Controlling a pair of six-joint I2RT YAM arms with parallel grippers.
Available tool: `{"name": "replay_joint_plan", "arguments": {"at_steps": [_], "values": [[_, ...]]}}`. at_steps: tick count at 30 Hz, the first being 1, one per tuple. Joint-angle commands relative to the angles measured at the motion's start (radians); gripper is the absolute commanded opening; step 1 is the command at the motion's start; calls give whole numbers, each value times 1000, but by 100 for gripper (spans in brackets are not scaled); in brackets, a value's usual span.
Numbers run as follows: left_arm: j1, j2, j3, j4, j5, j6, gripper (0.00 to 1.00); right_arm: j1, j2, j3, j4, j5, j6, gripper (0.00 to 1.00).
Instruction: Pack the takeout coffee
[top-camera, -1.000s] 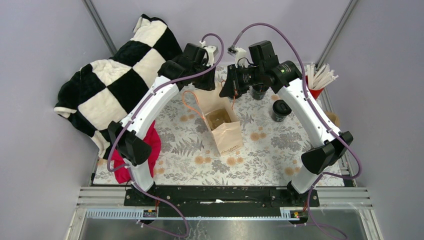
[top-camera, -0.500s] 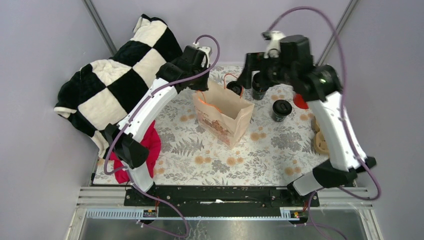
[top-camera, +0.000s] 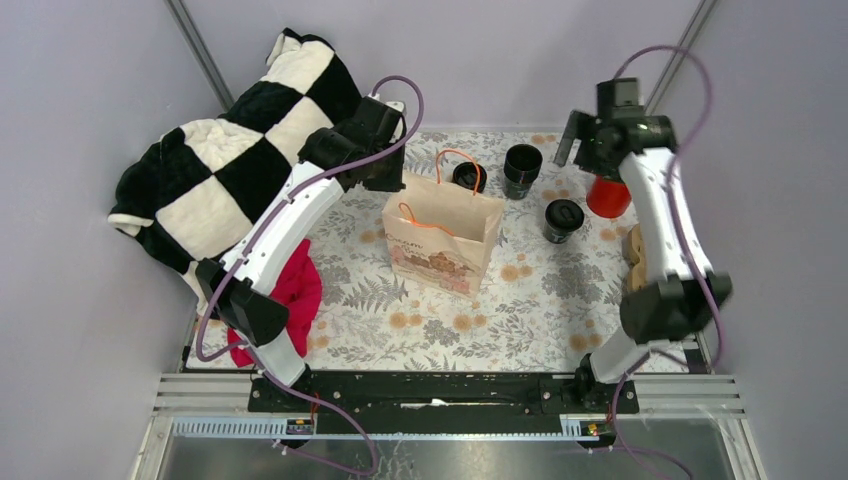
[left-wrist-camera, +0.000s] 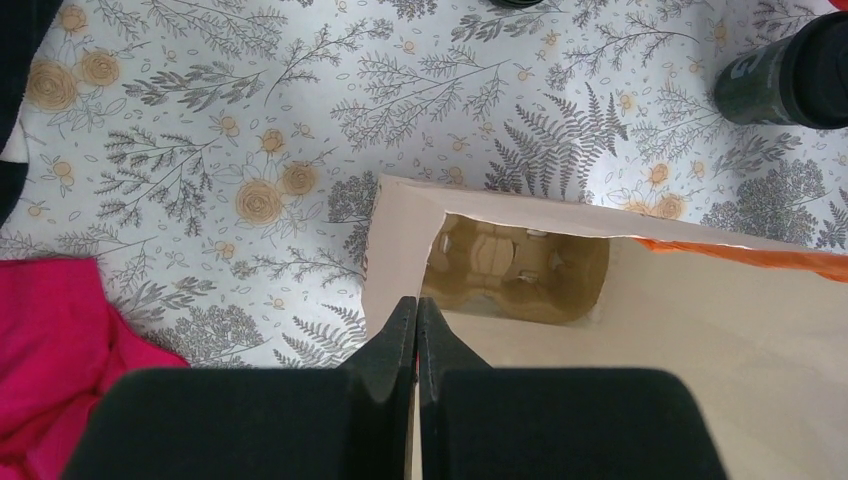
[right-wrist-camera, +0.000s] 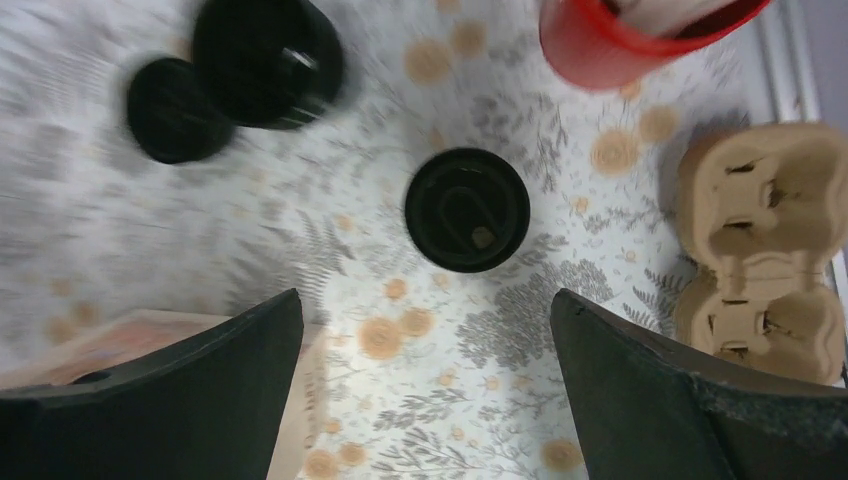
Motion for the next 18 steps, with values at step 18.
{"name": "replay_joint_plan", "arguments": {"at_steps": [18], "values": [[0,-39,49,-24,-11,28,0,-52,366,-151,108,-35,-214,98]]}}
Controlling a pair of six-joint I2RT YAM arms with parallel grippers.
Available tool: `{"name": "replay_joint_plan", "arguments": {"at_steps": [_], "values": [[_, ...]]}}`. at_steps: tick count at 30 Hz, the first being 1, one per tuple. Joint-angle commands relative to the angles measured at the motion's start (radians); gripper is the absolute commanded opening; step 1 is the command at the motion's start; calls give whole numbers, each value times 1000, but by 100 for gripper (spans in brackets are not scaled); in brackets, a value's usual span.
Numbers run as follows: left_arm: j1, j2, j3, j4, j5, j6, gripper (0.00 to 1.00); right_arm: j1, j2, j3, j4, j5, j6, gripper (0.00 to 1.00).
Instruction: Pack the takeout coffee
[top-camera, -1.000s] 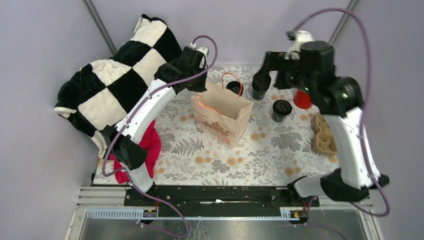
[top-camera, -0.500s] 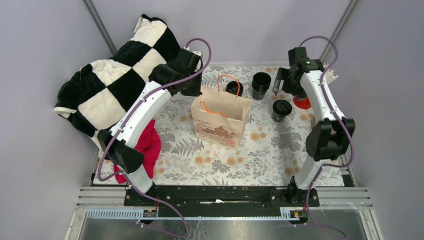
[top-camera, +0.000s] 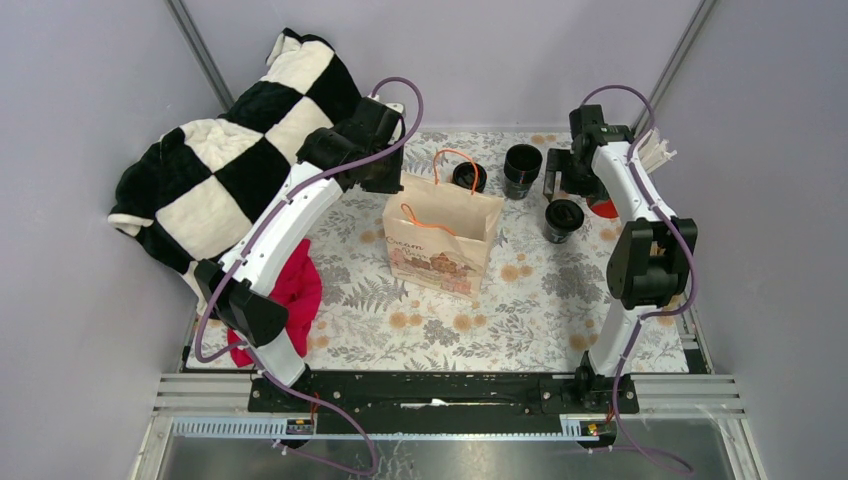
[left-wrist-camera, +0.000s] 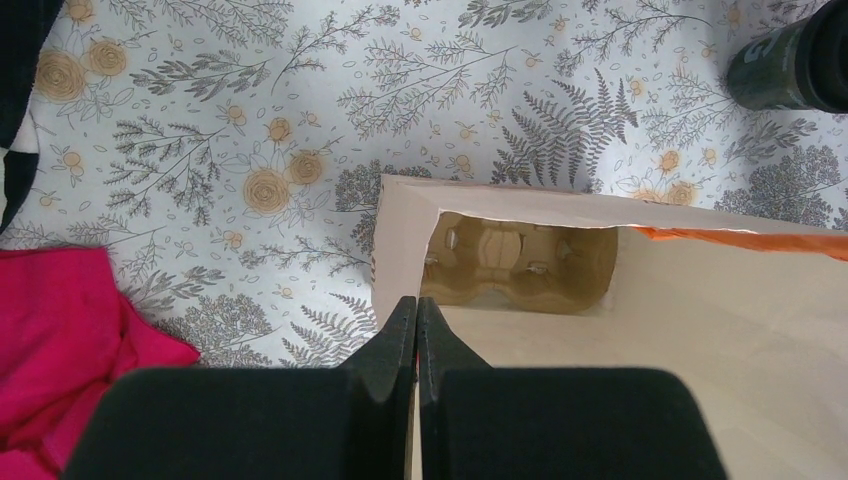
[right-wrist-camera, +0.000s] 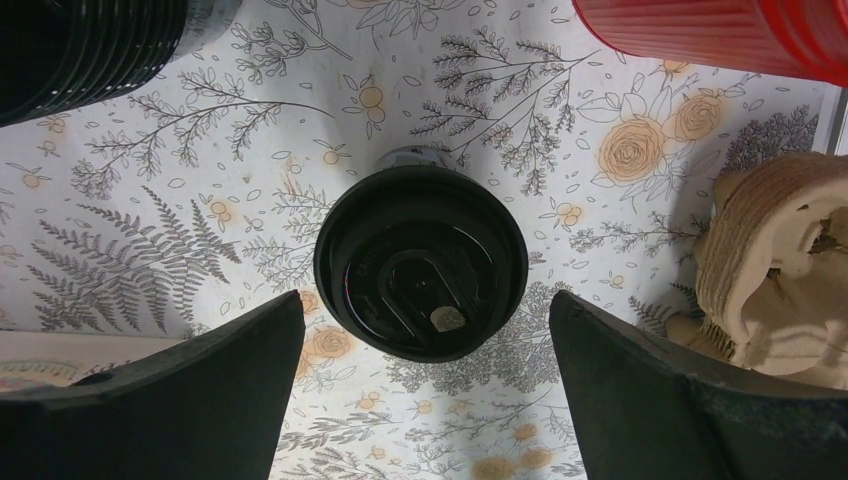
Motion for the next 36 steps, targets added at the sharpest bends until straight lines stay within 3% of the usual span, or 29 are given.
{"name": "replay_joint_plan", "arguments": {"at_steps": [1,9,17,23,36], "values": [[0,-28,47,9,-12,18,0,-6,24,9,20,0,-43,97],[0,-37,33,9,-17,22,0,-13,32,-17,27,-34,-51,86],[-1,-38,33,9,-20,25,0,-12,35,-51,39,-33,-57,90],[-1,-34,37,9,-20,26,0,-11,45,-51,41,-39,-59,84],[1,-35,38,6,-30,32,0,-12,70,-37,41,-50,-60,86]]}}
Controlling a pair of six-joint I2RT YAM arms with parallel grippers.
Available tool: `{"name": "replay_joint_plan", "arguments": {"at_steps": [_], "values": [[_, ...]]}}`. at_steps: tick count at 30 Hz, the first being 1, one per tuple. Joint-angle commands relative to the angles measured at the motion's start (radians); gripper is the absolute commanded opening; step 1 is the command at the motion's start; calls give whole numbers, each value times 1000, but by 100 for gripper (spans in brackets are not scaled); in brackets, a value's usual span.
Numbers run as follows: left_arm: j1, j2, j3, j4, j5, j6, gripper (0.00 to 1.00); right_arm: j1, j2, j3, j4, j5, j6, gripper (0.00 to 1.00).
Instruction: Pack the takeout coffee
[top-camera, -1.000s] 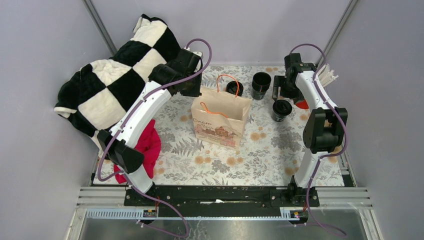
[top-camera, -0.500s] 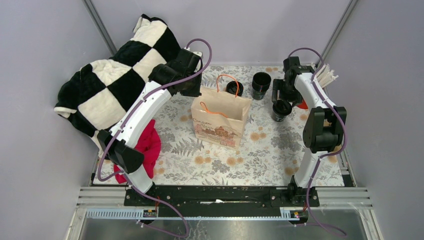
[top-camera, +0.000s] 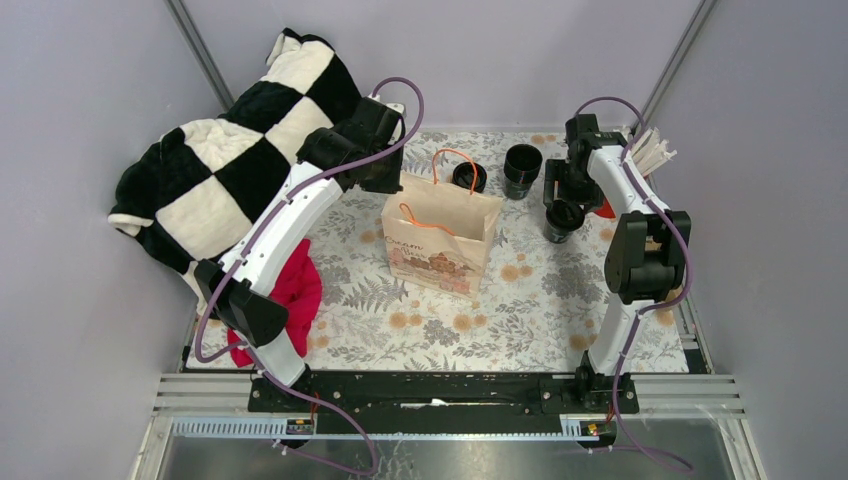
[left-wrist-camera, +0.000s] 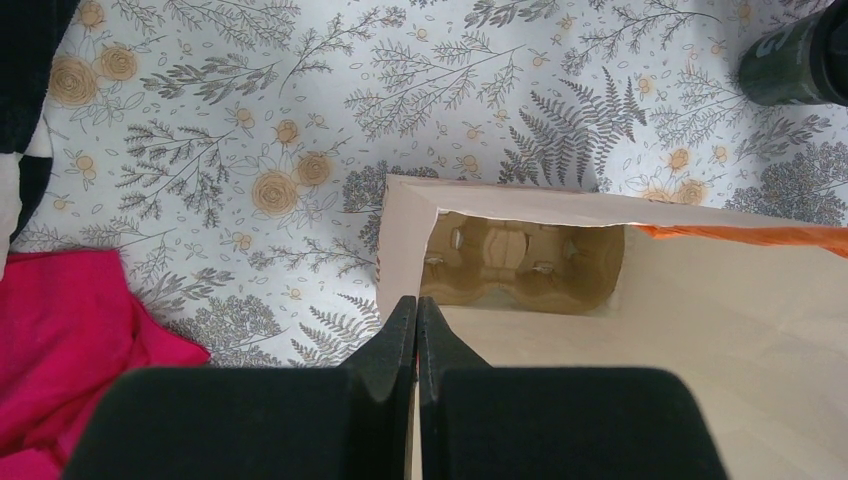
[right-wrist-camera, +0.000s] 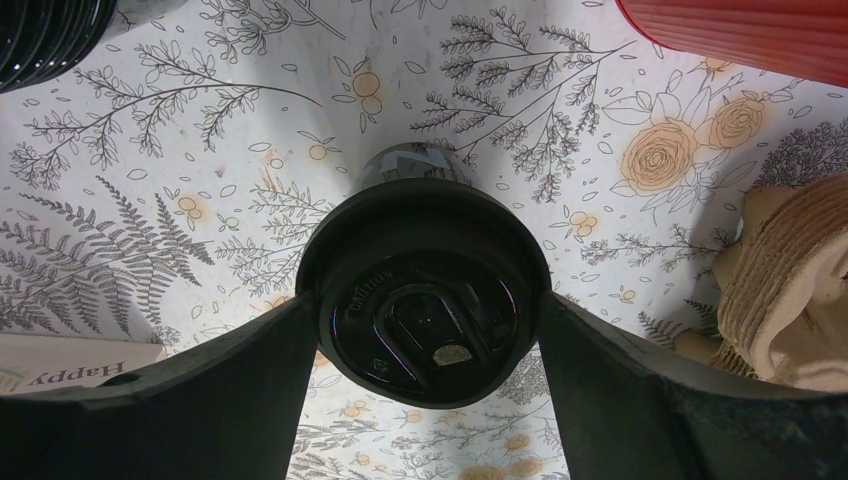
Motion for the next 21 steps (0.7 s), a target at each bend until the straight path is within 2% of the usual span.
{"name": "replay_joint_plan", "arguments": {"at_steps": [1,10,17,21], "values": [[1,-35,37,5,-24,14,0,-5,17,14,2,-18,-11,86],[1,-36,30,5,-26,9,0,-5,4,8,-7,-12,-8,77],[3,-30,29,-3,-55,-10,0,-5,-82,2,-27,-27,19,69],[10,2,73,-43,-80,-34,11,-4,-163,-2,-52,-77,36,65]]}}
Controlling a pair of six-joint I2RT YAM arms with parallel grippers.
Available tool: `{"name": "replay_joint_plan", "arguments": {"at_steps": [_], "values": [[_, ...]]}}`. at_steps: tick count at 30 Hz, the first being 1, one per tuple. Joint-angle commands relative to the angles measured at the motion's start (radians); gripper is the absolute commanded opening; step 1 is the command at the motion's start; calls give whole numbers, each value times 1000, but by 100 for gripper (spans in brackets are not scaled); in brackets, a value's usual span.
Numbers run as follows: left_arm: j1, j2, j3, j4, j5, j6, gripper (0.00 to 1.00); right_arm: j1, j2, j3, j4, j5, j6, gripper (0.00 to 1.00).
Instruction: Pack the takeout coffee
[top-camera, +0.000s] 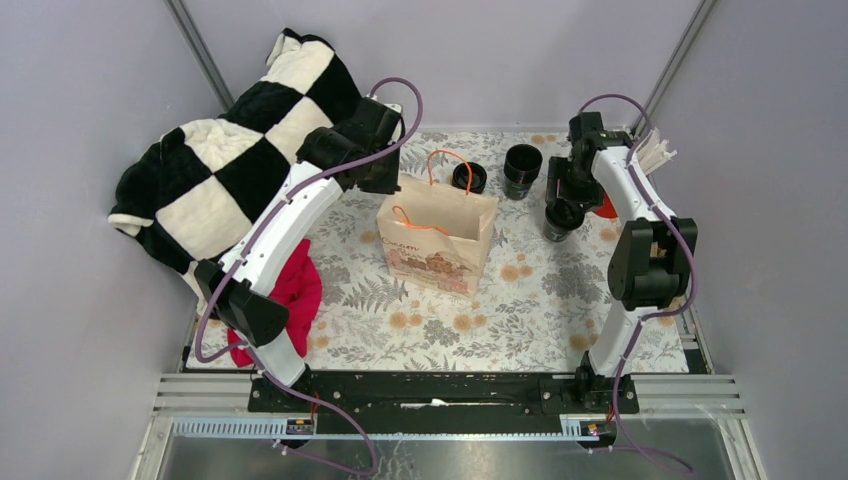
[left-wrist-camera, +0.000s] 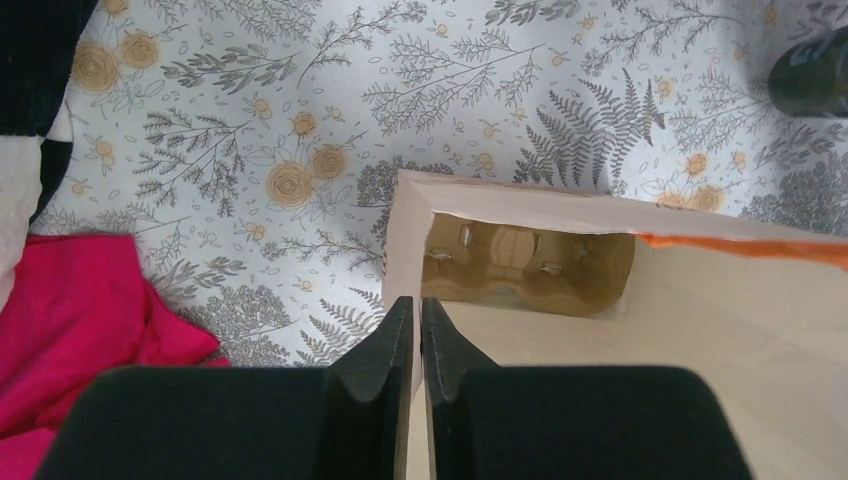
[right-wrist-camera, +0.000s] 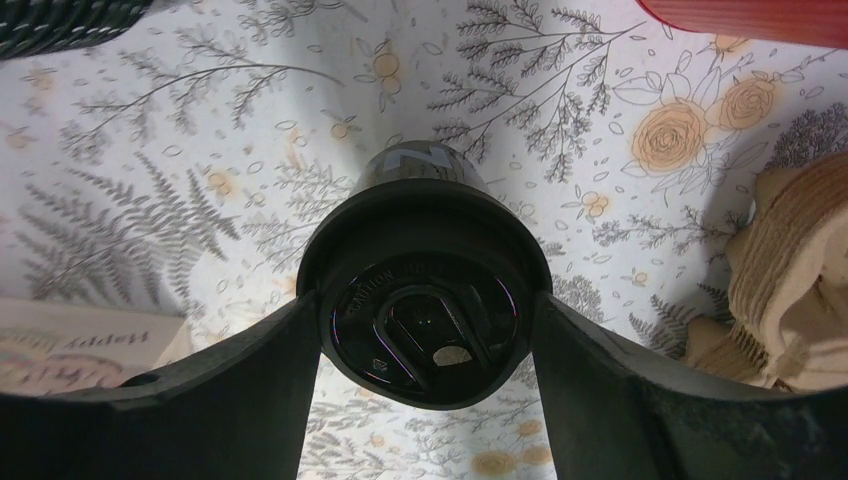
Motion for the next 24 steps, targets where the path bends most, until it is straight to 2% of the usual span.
{"name": "replay_joint_plan", "arguments": {"at_steps": [1,8,13,18,24], "values": [[8,11,83,-36,-56,-31,14,-2,-159,1,-44,-85,27,64],[8,35,91,-68,-74,-59,24,0,-338,-55,-32,-278,99,60],[7,39,81,-73,-57,-65,34,6,-425,-52,-59,-341,138,58],[7,33,43,-63,-69,-56,33,27,-481,7,-94,-368,174,56],[7,36,20,-47,-84,-29,25,28,-486,207,-173,-422,174,55]]}}
